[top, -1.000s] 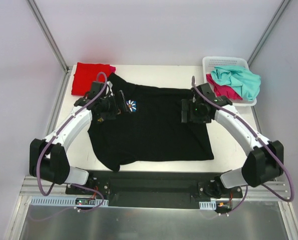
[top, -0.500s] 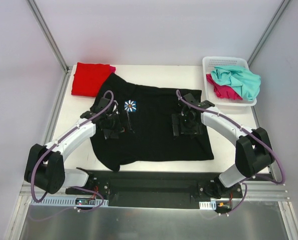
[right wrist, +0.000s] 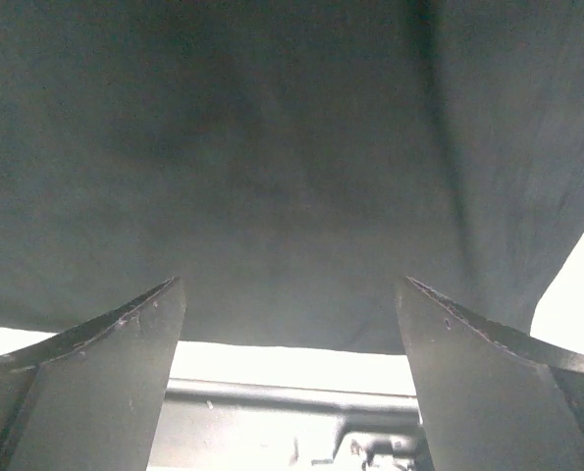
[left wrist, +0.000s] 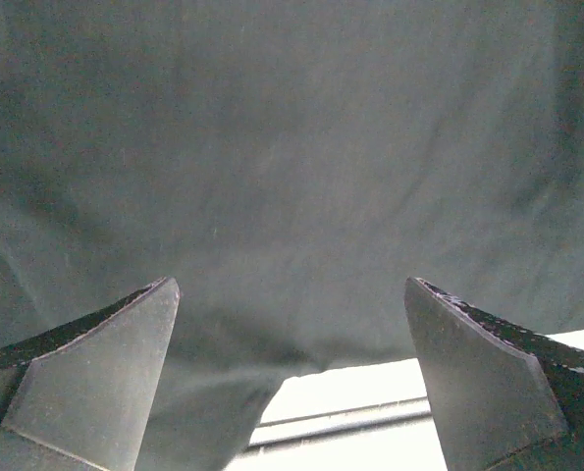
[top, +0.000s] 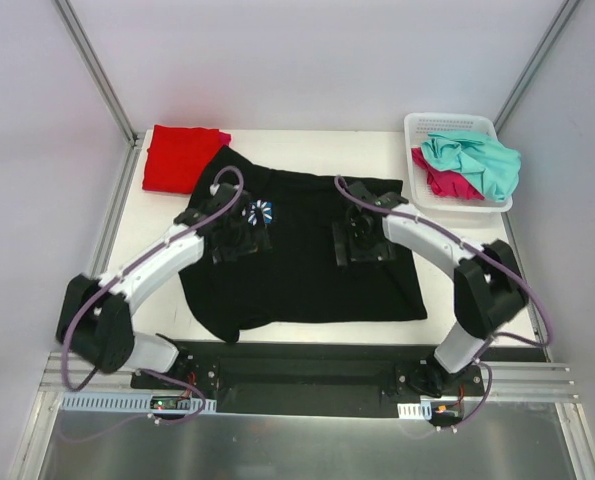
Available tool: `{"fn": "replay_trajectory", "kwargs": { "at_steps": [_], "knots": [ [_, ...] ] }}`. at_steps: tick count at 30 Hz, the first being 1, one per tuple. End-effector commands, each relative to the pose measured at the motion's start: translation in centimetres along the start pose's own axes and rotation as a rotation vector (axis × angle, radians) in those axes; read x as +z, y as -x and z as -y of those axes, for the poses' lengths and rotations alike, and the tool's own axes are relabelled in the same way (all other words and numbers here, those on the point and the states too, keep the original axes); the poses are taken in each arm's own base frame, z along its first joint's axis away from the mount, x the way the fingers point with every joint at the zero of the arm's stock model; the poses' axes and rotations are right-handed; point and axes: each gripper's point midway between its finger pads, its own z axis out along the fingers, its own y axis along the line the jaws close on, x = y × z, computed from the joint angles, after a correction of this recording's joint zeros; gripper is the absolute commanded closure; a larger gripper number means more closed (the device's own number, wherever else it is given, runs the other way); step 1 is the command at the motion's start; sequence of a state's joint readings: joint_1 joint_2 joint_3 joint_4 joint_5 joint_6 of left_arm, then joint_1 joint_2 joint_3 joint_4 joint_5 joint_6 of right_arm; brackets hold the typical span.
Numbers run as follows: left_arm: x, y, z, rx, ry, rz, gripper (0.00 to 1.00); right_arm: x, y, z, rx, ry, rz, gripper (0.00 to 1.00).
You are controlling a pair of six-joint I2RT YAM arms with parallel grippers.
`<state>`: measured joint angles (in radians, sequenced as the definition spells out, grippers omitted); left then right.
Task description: Fold and stack the t-shirts
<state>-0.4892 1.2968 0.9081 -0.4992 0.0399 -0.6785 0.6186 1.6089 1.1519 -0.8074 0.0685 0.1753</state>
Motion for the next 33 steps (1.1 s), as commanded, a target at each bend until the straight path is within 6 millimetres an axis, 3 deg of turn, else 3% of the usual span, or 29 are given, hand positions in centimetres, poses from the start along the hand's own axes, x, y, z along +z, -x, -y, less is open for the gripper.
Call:
{"fn": "replay_trajectory", "kwargs": {
  "at_steps": [1,2,6,10,19,26,33],
  "knots": [
    [1.8,6.3,0.2,0.101,0.159,0.115,0.01,-0.1,6.3,0.8,-0.006,-0.128,0.089,0.09],
    [2.3,6.6,-0.1,0.113,0.186,0.112,0.01,-0.2,7.6,0.6,0.004,-0.121,0.105,0.09],
    [4.7,6.3,-0.6,0.107,0.224,0.055,0.01,2.6,8.3,1.2,0.025,-0.128,0.027,0.09],
    [7.3,4.4,-2.5,0.086,0.291,-0.02,0.01,3.8,7.7,1.3,0.038,-0.111,-0.001,0.09],
    [10.1,3.1,-3.4,0.059,0.309,-0.081,0.01,5.4,6.7,0.9,0.047,-0.069,-0.027,0.09],
    [11.3,1.9,-3.5,0.033,0.258,-0.094,0.01,6.5,5.5,0.8,0.058,-0.053,-0.05,0.09],
    [10.8,-1.6,-5.0,-0.006,0.241,-0.14,0.01,7.0,3.5,0.5,0.072,-0.027,-0.063,0.1]
  ]
}}
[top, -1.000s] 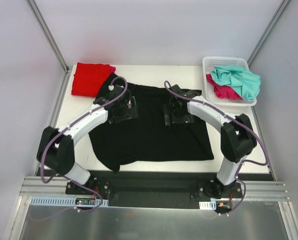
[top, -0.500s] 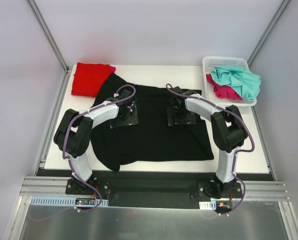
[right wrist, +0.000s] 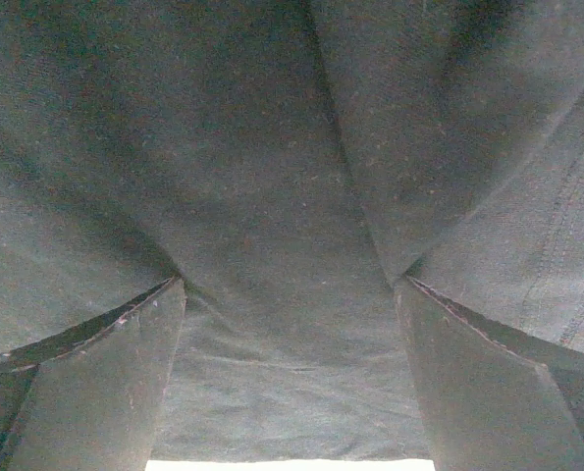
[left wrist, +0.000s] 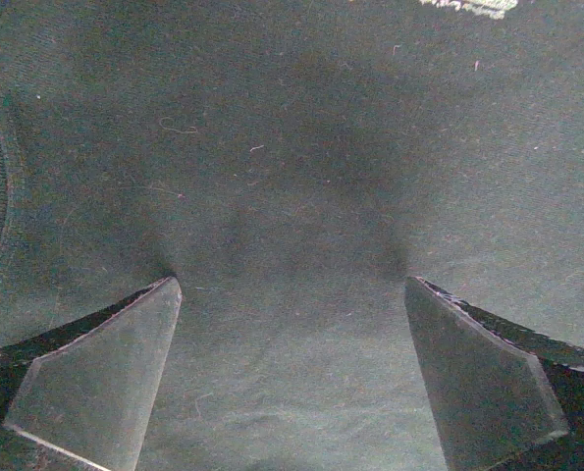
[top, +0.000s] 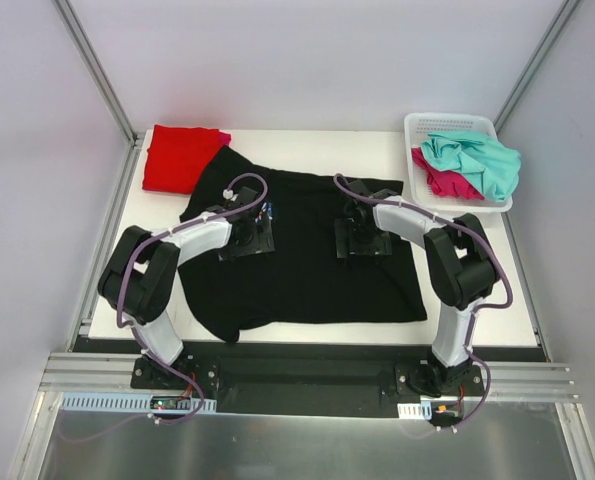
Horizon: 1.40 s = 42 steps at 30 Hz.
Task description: Fold and stack the t-shirts
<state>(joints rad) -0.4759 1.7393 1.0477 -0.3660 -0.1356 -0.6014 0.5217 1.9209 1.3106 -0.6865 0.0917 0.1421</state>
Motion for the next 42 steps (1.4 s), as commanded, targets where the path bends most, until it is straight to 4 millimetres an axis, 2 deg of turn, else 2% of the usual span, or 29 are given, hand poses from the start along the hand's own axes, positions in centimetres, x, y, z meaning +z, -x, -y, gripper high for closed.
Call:
{"fn": "replay_trajectory", "kwargs": {
  "at_steps": [1,7,12,19,22,23,26,30,34,35,37,41,42],
  "knots": [
    [1.5,-5.0,-1.3,-0.068,-0.015,-0.132,0.01,0.2,-2.4,-0.6,0.012,0.035,-0.035,0.09],
    [-0.2,-8.5,-1.5,-0.078,-0.05,-0.166,0.01,-0.4,-5.2,-1.5,-0.008,0.043,-0.045,0.1],
    [-2.1,-11.4,-1.0,-0.068,-0.101,-0.188,0.01,-2.0,-6.8,-3.2,-0.021,0.085,-0.026,0.09],
    [-4.7,-15.6,-0.9,-0.051,-0.106,-0.233,0.01,-3.7,-8.6,-4.2,-0.063,0.094,-0.005,0.1],
    [-6.0,-17.4,-1.2,-0.036,-0.099,-0.249,0.01,-4.6,-9.0,-4.3,-0.075,0.106,0.011,0.09],
    [-6.3,-18.2,-2.1,-0.028,-0.068,-0.263,0.01,-4.8,-9.2,-4.3,-0.076,0.104,0.015,0.1],
    [-7.3,-19.4,-2.8,-0.03,-0.067,-0.265,0.01,-5.4,-9.7,-3.9,-0.085,0.096,0.031,0.1],
    [-8.4,-20.2,-4.7,-0.059,-0.038,-0.252,0.01,-5.9,-10.3,-2.8,-0.091,0.046,0.039,0.1],
    [-9.3,-20.1,-5.8,-0.06,-0.025,-0.223,0.01,-7.8,-9.5,-3.0,-0.081,0.071,0.1,0.09],
    [-10.0,-19.2,-5.3,-0.058,-0.041,-0.196,0.01,-8.3,-9.1,-3.1,-0.083,0.074,0.112,0.09],
    [-10.5,-17.9,-5.6,-0.031,-0.01,-0.151,0.01,-9.0,-8.5,-3.1,-0.1,0.061,0.119,0.09],
    [-11.7,-14.4,-2.6,0.017,-0.01,-0.105,0.01,-10.3,-6.2,-4.6,-0.126,0.067,0.139,0.09],
    [-11.6,-13.8,-2.3,0.033,-0.004,-0.1,0.01,-10.0,-5.8,-4.8,-0.133,0.058,0.137,0.09]
  ]
}}
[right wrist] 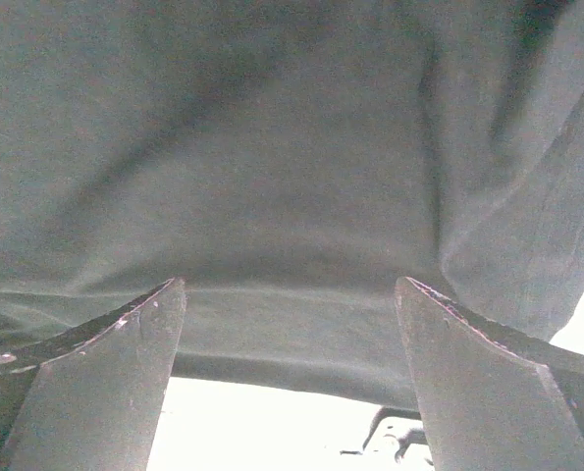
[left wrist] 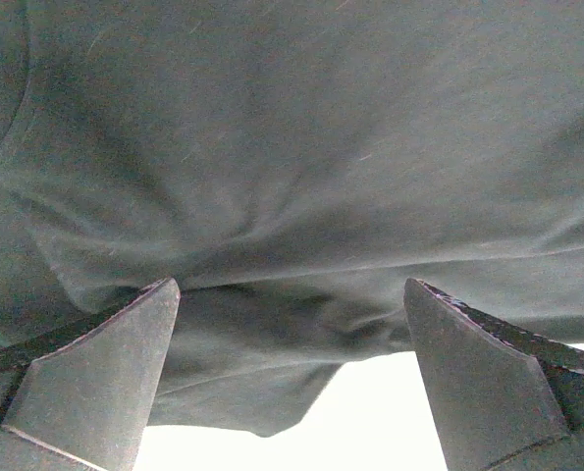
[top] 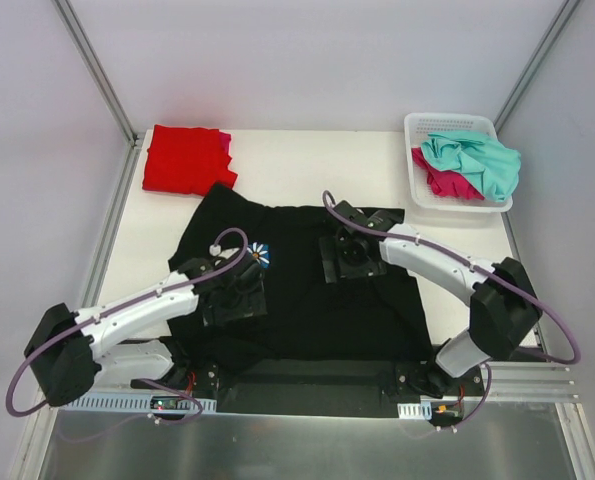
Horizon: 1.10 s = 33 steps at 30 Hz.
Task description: Fold and stack the t-shirts
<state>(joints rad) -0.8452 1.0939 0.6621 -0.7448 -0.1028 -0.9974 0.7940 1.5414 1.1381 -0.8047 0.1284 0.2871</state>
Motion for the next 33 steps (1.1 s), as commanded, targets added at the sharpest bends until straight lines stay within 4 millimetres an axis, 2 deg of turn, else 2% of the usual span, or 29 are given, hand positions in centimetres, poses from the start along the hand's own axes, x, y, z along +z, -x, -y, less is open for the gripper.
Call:
{"fn": "replay_trajectory", "kwargs": {
  "at_steps": [1,2,3,4,5,6,7,8,10,11,13,14,16,17,20,24,28,33],
  "knots": [
    [-2.0,4.1,2.6,0.062,0.031,0.08,0.01,-1.4,3.2,-0.8,-0.037,-0.018,0.049,0.09],
    [-1.6,5.0,2.7,0.062,0.055,0.086,0.01,-1.9,4.6,-1.1,-0.026,-0.004,0.075,0.09],
    [-1.7,5.8,2.8,0.077,0.058,0.096,0.01,-1.8,5.0,-1.2,-0.022,0.005,0.068,0.09],
    [-1.9,7.8,3.1,0.038,0.045,0.12,0.01,-1.6,5.7,-1.2,-0.027,0.01,0.065,0.09],
    [-1.7,8.8,3.8,0.027,0.009,0.123,0.01,-1.4,6.6,-0.5,-0.005,0.009,0.064,0.09],
    [-1.7,9.9,3.9,0.041,-0.009,0.134,0.01,-1.9,7.9,-0.8,0.006,0.035,0.077,0.09],
    [-1.8,11.9,3.5,-0.004,-0.018,0.153,0.01,-1.3,8.5,-0.5,0.019,0.032,0.065,0.09],
    [-1.4,12.6,3.4,-0.007,-0.012,0.144,0.01,-1.0,9.4,0.5,0.038,0.03,0.063,0.09],
    [-1.3,14.7,3.2,-0.002,-0.012,0.161,0.01,-0.9,11.0,0.9,0.058,0.048,0.067,0.1],
    [-0.4,15.6,2.5,-0.023,0.013,0.144,0.01,-0.2,11.5,1.6,0.073,0.051,0.049,0.1],
    [0.1,17.2,3.2,-0.016,-0.017,0.148,0.01,0.4,12.6,2.2,0.09,0.055,0.048,0.12],
    [1.2,17.7,2.8,-0.017,0.004,0.131,0.01,1.4,12.8,2.7,0.105,0.051,0.026,0.12],
    [1.9,19.2,3.4,-0.021,-0.005,0.137,0.01,2.0,13.6,2.9,0.098,0.056,0.025,0.13],
    [3.2,19.3,3.2,-0.021,0.01,0.108,0.01,2.4,13.8,3.1,0.096,0.053,0.022,0.13],
    [4.8,20.0,4.1,-0.02,-0.017,0.103,0.01,3.6,13.6,2.2,0.085,0.115,-0.005,0.13],
    [5.7,20.2,4.5,-0.035,-0.04,0.115,0.01,4.4,13.0,1.3,0.094,0.183,-0.004,0.13],
    [6.4,20.2,4.7,-0.039,-0.057,0.123,0.01,6.3,12.1,1.7,0.104,0.168,-0.05,0.15],
    [7.4,20.2,4.9,-0.037,-0.068,0.125,0.01,7.4,10.9,2.0,0.118,0.155,-0.073,0.14]
  ]
}}
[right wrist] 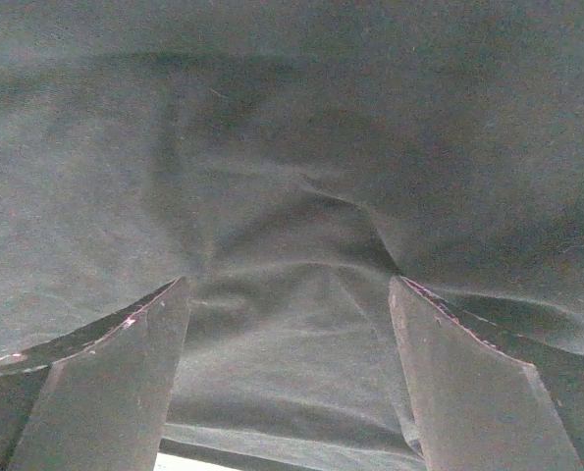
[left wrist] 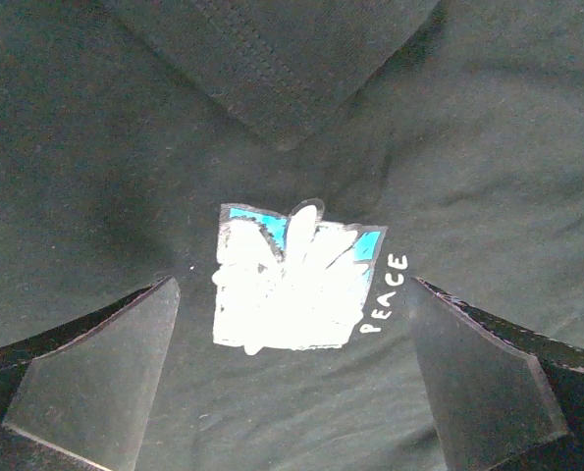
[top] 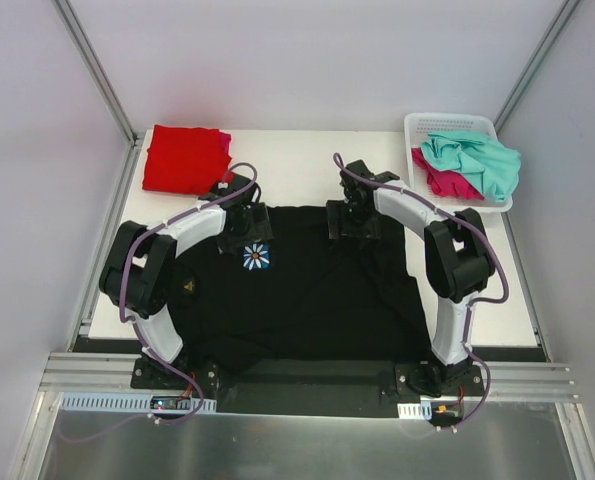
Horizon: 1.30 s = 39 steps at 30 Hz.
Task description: Fold and stack the t-shirts
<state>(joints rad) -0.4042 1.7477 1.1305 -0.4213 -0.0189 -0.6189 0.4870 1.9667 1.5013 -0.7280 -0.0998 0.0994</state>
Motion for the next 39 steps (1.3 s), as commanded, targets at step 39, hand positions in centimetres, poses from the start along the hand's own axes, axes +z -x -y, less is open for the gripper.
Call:
{"fn": "replay_trajectory", "kwargs": {
  "at_steps": [39],
  "knots": [
    [-0.7,-14.7,-6.0,-0.015,-0.061,-0.061,0.01,1.2,-10.7,3.6,-0.033,-0.052,-0.065,0.15]
  ]
}}
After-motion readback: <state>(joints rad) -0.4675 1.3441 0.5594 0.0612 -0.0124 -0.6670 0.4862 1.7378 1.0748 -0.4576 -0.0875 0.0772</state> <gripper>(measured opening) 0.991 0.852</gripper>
